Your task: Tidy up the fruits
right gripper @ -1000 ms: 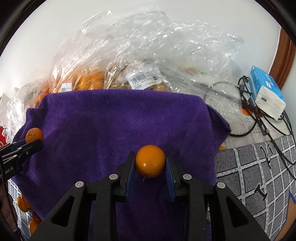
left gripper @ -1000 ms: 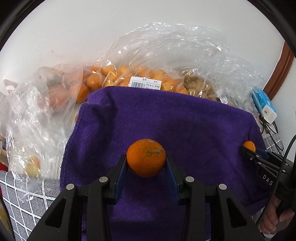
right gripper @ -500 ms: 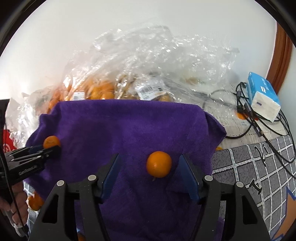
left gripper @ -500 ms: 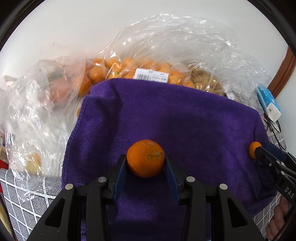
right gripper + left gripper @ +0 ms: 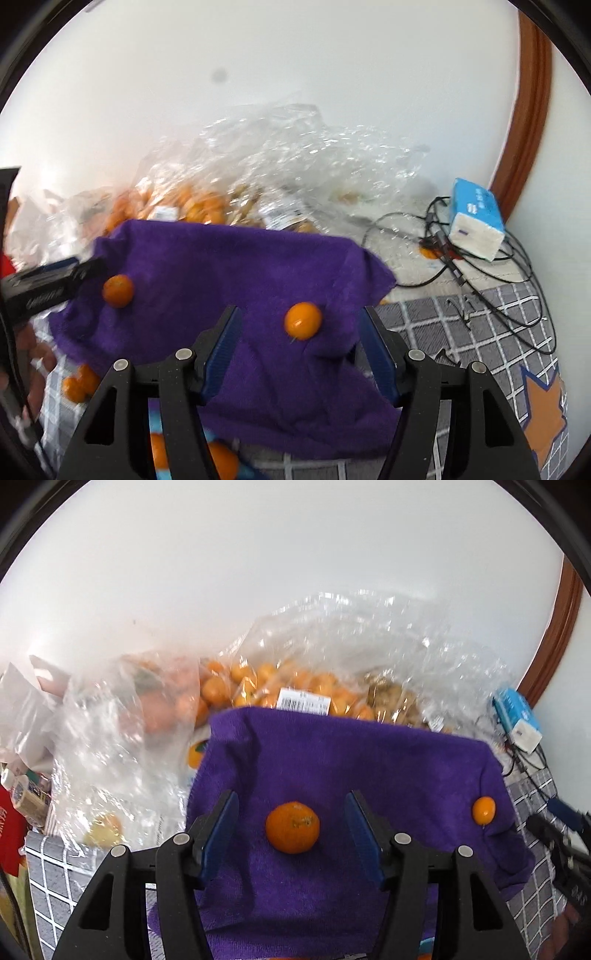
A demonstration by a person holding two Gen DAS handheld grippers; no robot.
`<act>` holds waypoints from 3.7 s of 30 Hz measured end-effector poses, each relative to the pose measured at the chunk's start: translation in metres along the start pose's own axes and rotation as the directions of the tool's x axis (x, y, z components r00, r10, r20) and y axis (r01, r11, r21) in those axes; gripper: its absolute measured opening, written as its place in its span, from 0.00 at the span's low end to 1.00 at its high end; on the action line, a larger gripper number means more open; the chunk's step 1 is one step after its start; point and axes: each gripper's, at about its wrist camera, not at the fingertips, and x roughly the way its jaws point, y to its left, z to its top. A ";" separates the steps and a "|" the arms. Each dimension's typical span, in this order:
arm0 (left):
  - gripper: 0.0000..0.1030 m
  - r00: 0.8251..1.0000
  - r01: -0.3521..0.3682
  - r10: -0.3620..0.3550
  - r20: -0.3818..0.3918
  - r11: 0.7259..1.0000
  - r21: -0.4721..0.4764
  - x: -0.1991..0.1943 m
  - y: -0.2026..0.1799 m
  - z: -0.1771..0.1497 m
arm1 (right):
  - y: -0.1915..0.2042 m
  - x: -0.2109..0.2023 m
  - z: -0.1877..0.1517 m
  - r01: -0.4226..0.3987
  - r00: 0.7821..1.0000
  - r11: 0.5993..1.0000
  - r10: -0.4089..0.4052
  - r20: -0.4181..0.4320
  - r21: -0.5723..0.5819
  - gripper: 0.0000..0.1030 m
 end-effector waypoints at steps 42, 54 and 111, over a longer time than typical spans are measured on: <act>0.56 0.993 0.026 -0.036 -0.113 0.996 -0.089 -0.079 0.056 -0.161 | 0.052 -0.002 -0.120 -0.167 0.984 0.981 0.159 -0.085 -0.096 0.45; 0.56 0.974 0.178 -0.187 -0.129 0.981 -0.076 -0.068 0.014 -0.163 | 0.022 -0.014 -0.136 -0.103 0.994 0.994 0.101 -0.049 -0.039 0.41; 0.31 0.991 0.119 -0.112 0.068 0.986 -0.119 -0.089 0.034 -0.172 | 0.007 -0.026 -0.149 -0.111 0.994 0.994 0.111 0.018 -0.001 0.40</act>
